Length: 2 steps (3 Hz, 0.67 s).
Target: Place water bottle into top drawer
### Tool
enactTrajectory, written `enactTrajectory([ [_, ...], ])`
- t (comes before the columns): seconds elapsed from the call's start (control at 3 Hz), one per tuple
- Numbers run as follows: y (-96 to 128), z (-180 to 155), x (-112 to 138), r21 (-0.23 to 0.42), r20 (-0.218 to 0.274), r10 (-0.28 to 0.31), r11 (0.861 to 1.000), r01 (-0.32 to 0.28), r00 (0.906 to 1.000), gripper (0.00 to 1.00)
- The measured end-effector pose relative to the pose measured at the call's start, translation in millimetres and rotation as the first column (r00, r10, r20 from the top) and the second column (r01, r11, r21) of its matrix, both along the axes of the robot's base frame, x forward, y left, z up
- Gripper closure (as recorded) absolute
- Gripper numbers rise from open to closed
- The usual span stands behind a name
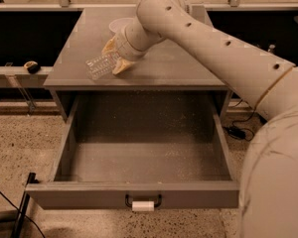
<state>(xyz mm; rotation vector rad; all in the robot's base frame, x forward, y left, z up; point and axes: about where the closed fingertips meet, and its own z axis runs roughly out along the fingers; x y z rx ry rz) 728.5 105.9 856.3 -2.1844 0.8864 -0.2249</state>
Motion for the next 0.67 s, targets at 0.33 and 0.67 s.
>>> enactTrajectory([
  [0.33,-33,24,-23,0.042,-0.004,-0.018,0.999,0.019,0.9998,1.0],
  [0.67,-78,31,-59,0.041,-0.084,-0.062,0.997,0.066,0.9945,1.0],
])
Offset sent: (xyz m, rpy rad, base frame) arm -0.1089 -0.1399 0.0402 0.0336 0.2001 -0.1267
